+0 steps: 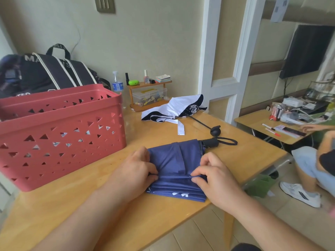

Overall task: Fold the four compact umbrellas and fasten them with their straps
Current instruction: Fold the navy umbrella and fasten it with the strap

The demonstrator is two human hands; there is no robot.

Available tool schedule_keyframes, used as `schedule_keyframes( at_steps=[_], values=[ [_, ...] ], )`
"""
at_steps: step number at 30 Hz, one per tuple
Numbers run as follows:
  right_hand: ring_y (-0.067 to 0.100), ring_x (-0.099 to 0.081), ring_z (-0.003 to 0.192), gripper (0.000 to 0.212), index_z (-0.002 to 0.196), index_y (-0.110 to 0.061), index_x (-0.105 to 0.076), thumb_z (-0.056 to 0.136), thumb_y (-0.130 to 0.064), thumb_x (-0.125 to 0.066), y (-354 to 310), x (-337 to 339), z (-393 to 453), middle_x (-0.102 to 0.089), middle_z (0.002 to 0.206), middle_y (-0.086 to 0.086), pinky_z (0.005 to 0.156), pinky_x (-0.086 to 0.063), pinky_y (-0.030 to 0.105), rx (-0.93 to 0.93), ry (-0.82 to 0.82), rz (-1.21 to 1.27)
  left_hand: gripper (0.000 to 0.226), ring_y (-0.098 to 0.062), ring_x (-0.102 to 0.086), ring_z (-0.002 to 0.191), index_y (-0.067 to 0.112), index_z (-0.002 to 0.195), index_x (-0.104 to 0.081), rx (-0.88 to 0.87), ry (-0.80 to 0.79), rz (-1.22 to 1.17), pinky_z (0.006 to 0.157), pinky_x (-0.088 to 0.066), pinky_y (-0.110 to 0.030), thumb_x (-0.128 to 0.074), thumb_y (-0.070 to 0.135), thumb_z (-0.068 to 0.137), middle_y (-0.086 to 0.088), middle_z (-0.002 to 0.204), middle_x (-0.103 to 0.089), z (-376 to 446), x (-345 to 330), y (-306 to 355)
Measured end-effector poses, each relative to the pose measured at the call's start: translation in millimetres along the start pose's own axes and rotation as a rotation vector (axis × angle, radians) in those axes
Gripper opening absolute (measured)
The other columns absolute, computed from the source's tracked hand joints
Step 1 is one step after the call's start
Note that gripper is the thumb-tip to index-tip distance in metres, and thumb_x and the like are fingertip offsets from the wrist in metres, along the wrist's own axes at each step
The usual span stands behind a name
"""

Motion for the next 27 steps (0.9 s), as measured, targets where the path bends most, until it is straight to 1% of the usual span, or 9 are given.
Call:
schedule_keyframes(
  at_steps=[2, 4, 8, 12, 15, 17, 19, 23, 27],
  values=[
    [0.002, -0.046, 0.108, 0.003, 0.094, -0.021, -0.079, 0.094, -0.022, -0.076, -3, -4, -3, -0.041, 0.131, -0.016, 0.090, -0.044, 0.018, 0.074, 0.014, -0.054, 0.007, -0.024, -0.049, 0.104, 0.033, 0.082, -0.079, -0.124, 0.071, 0.150, 0.083, -0.052, -0.038, -0.072, 0.033, 0.083, 0.004, 0.115, -0.051, 2, 4, 16],
    [0.011, -0.048, 0.116, 0.004, 0.093, -0.020, -0.079, 0.094, -0.020, -0.075, -9, -6, -3, -0.047, 0.139, -0.013, 0.091, -0.051, 0.030, 0.168, 0.029, -0.133, 0.010, -0.025, -0.051, 0.109, 0.032, 0.083, -0.076, -0.249, 0.073, 0.228, 0.085, -0.051, -0.039, -0.069, 0.025, 0.080, 0.003, 0.124, -0.058, 6, 2, 28],
    [0.019, -0.052, 0.118, 0.006, 0.092, -0.024, -0.081, 0.094, -0.023, -0.075, -16, 0, -1, -0.069, 0.110, -0.017, 0.097, -0.053, 0.034, 0.272, 0.040, -0.218, 0.020, -0.022, -0.065, 0.097, 0.023, 0.096, -0.070, -0.290, -0.115, 0.151, 0.081, -0.056, -0.037, -0.059, 0.008, 0.087, 0.006, 0.107, -0.068, 5, -15, 21],
    [0.025, -0.048, 0.133, 0.009, 0.088, -0.030, -0.078, 0.094, -0.030, -0.073, -24, 0, 1, -0.068, 0.097, -0.021, 0.100, -0.049, 0.043, 0.331, 0.005, -0.386, 0.021, -0.020, -0.066, 0.090, 0.028, 0.104, -0.065, -0.218, -0.120, 0.124, 0.074, -0.055, -0.033, -0.052, 0.016, 0.093, 0.010, 0.103, -0.069, -5, -14, 12],
    [0.022, -0.056, 0.120, 0.017, 0.085, -0.024, -0.075, 0.098, -0.028, -0.065, -25, -6, 1, -0.060, 0.090, -0.012, 0.092, -0.054, 0.040, 0.408, -0.057, -0.403, 0.043, -0.023, -0.065, 0.090, 0.033, 0.128, -0.059, -0.178, -0.123, 0.123, 0.073, -0.053, -0.034, -0.035, 0.023, 0.093, 0.010, 0.105, -0.066, -9, -15, 14],
    [0.015, -0.056, 0.100, 0.028, 0.091, -0.020, -0.072, 0.103, -0.032, -0.051, -20, -8, 3, -0.053, 0.093, -0.010, 0.079, -0.055, 0.037, 0.374, -0.146, -0.331, 0.070, -0.021, -0.062, 0.107, 0.036, 0.151, -0.046, -0.103, -0.192, 0.098, 0.090, -0.053, -0.037, -0.018, 0.038, 0.087, 0.010, 0.119, -0.064, -6, -17, 13],
    [0.007, -0.053, 0.094, 0.031, 0.103, -0.025, -0.072, 0.106, -0.037, -0.044, -14, -8, 4, -0.051, 0.100, -0.015, 0.079, -0.053, 0.036, 0.285, -0.231, -0.258, 0.081, -0.019, -0.056, 0.122, 0.035, 0.158, -0.038, -0.037, -0.277, 0.072, 0.105, -0.044, -0.036, -0.010, 0.049, 0.084, 0.010, 0.127, -0.059, -2, -21, 13],
    [-0.003, -0.055, 0.095, 0.016, 0.113, -0.036, -0.069, 0.100, -0.033, -0.061, -9, 0, 10, -0.053, 0.110, -0.026, 0.085, -0.048, 0.023, 0.118, -0.251, -0.110, 0.063, -0.024, -0.046, 0.127, 0.039, 0.160, -0.031, -0.034, -0.333, 0.251, 0.111, -0.033, -0.040, -0.018, 0.064, 0.104, 0.001, 0.125, -0.047, 4, -23, 40],
    [-0.004, -0.055, 0.112, 0.048, 0.133, -0.036, -0.062, 0.096, -0.007, -0.053, 3, -4, 19, -0.055, 0.119, -0.024, 0.095, -0.044, 0.015, -0.146, -0.299, 0.140, 0.054, -0.024, -0.043, 0.117, 0.047, 0.156, -0.035, -0.046, -0.398, 0.279, 0.107, -0.035, -0.040, -0.025, 0.060, 0.105, 0.001, 0.113, -0.038, 0, -27, 52]
  ],
)
Point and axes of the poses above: each hand's wrist, its own z-axis towards the middle knuckle, its own x-axis out of the back of the hand, y = z × x, the point moved 8 cm from there along z, towards the middle knuckle
